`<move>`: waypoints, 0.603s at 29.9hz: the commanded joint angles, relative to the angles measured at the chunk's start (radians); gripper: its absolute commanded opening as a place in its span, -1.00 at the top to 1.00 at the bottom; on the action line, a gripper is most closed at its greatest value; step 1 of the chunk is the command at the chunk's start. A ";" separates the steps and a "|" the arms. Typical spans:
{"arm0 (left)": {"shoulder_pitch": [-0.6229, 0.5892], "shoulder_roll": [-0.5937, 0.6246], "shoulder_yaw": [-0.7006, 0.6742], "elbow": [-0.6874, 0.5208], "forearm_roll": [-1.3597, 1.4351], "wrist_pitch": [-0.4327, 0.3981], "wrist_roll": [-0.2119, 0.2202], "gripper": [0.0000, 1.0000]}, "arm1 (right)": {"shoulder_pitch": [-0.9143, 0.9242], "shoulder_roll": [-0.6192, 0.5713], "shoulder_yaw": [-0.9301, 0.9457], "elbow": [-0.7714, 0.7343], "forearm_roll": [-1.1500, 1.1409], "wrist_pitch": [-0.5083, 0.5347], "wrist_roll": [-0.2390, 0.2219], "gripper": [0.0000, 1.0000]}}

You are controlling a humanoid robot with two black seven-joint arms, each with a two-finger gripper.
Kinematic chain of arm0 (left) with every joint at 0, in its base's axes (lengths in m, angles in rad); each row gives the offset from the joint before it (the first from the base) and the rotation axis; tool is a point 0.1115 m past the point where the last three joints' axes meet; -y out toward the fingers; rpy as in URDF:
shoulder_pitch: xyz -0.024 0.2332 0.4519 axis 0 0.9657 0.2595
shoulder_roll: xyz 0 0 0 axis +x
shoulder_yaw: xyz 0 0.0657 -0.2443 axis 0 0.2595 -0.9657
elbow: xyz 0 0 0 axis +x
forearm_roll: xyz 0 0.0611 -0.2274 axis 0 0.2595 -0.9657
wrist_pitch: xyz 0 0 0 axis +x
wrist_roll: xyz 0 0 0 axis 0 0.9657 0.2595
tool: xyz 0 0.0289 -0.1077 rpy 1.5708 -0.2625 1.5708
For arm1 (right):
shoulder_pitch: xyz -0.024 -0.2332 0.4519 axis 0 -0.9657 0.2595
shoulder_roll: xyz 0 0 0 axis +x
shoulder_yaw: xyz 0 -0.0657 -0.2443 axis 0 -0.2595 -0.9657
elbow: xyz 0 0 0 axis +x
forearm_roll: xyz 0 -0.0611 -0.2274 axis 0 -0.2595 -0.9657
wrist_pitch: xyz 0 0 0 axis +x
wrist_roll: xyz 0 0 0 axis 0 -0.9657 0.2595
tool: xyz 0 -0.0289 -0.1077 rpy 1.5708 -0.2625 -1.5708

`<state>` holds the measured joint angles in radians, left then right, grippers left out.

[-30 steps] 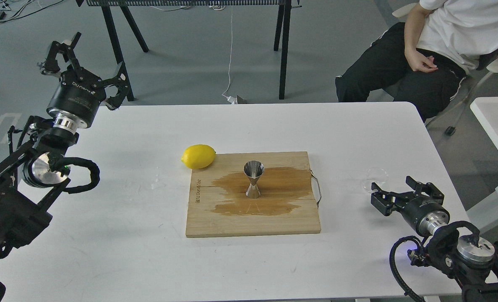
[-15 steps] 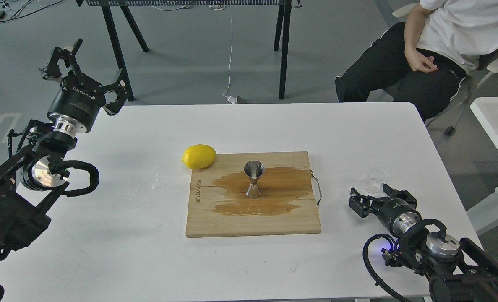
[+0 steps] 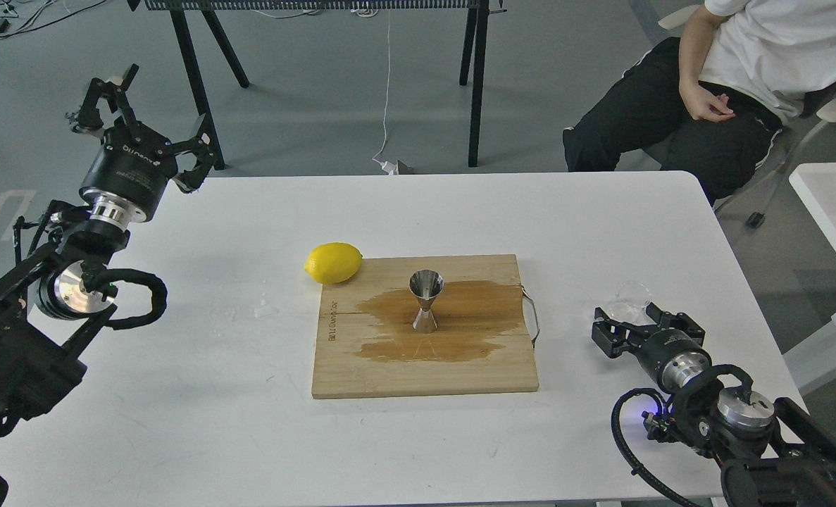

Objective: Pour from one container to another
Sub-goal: 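Grasp the clear glass shaker with the right gripper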

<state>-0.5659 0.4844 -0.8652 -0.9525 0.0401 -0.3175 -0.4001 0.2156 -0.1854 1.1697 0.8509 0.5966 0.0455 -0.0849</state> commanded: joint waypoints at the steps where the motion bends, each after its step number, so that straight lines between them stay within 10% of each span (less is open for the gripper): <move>1: 0.001 -0.001 0.002 0.000 0.000 0.000 0.001 -1.00 | 0.016 0.003 -0.001 -0.030 0.000 -0.003 -0.001 -0.65; 18: 0.000 0.006 0.000 0.015 0.001 0.000 0.000 -1.00 | 0.051 0.004 -0.015 -0.073 -0.001 0.039 -0.003 0.21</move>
<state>-0.5658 0.4874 -0.8650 -0.9375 0.0414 -0.3190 -0.3981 0.2726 -0.1810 1.1551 0.7729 0.5952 0.0616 -0.0873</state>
